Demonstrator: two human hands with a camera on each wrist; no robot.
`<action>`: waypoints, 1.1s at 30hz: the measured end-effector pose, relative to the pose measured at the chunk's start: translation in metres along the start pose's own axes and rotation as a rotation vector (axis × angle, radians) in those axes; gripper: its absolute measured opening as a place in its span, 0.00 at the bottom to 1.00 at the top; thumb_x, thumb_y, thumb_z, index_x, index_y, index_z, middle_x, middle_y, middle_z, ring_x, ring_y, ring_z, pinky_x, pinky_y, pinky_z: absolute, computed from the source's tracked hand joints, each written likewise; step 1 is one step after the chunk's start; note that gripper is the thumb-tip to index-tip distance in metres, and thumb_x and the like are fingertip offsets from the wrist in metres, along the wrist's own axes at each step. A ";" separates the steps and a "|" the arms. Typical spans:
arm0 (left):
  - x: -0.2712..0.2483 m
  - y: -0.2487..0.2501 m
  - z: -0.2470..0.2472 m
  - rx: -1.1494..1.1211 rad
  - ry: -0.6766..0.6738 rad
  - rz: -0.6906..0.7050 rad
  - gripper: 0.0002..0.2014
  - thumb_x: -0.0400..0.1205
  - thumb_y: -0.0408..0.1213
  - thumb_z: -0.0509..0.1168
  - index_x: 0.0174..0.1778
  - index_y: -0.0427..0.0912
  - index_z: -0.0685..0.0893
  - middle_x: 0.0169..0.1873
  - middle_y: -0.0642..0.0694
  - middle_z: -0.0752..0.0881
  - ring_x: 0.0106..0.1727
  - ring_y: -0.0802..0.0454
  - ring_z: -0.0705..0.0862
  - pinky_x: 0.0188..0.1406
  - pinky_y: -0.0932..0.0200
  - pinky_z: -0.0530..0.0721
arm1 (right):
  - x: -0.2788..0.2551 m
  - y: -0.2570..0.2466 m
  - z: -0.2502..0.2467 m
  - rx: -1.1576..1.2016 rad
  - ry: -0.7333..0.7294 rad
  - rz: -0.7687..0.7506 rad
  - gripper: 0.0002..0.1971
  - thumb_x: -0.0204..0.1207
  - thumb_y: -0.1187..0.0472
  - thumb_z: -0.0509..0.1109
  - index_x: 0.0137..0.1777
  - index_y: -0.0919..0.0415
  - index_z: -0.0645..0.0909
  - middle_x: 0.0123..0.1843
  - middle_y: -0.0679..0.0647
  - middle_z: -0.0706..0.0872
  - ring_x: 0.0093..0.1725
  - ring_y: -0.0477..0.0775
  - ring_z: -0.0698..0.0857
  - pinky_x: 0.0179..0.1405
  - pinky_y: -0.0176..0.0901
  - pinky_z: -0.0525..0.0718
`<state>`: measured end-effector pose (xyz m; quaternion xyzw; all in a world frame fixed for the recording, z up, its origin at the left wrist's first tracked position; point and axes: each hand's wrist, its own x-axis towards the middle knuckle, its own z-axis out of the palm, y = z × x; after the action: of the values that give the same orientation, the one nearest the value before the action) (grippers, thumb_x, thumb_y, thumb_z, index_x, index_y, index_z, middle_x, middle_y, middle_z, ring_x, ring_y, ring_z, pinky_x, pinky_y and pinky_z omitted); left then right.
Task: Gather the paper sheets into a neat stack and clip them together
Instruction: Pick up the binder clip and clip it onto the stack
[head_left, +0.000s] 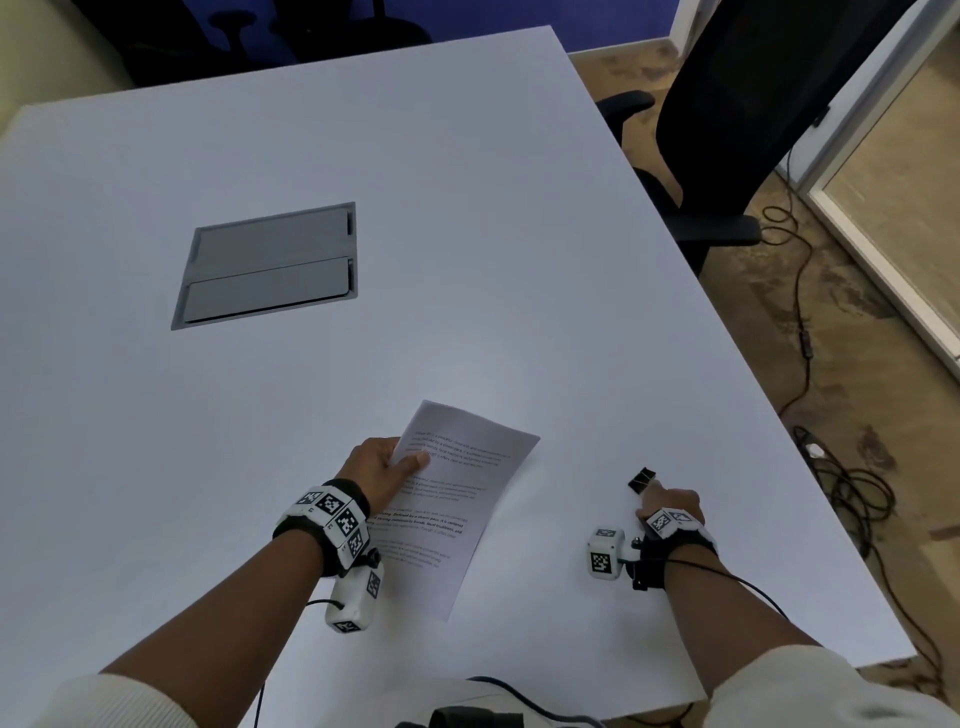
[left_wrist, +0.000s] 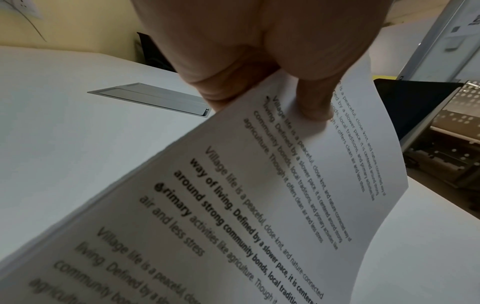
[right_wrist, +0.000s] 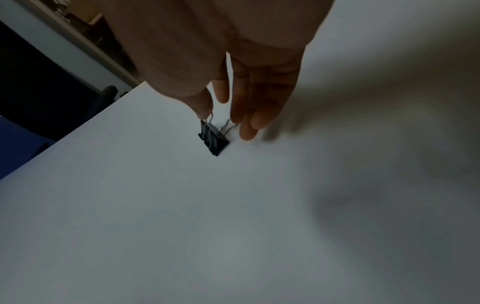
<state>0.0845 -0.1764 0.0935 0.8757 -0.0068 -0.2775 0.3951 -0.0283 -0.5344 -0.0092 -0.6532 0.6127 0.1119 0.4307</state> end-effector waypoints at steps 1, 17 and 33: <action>0.000 0.000 0.000 0.001 -0.004 -0.005 0.11 0.79 0.50 0.67 0.44 0.47 0.89 0.41 0.46 0.92 0.43 0.47 0.91 0.47 0.51 0.89 | 0.003 0.000 0.000 -0.022 -0.027 -0.018 0.17 0.77 0.57 0.62 0.56 0.72 0.75 0.60 0.68 0.84 0.46 0.63 0.82 0.49 0.48 0.81; -0.001 0.002 -0.001 0.012 -0.043 -0.016 0.13 0.80 0.50 0.66 0.49 0.46 0.90 0.42 0.47 0.93 0.43 0.49 0.91 0.47 0.53 0.89 | -0.012 -0.031 0.018 -0.248 -0.183 -0.285 0.16 0.74 0.52 0.64 0.31 0.63 0.80 0.44 0.65 0.90 0.49 0.66 0.88 0.48 0.48 0.84; -0.005 0.003 -0.010 0.172 -0.090 0.014 0.15 0.81 0.51 0.64 0.47 0.43 0.89 0.43 0.46 0.92 0.44 0.48 0.90 0.50 0.48 0.89 | -0.095 -0.090 0.035 0.266 -0.483 -0.750 0.21 0.68 0.67 0.76 0.57 0.59 0.71 0.53 0.57 0.89 0.48 0.48 0.89 0.39 0.23 0.83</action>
<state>0.0856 -0.1708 0.1036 0.8929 -0.0543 -0.3123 0.3196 0.0448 -0.4540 0.0716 -0.7239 0.2252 0.0178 0.6519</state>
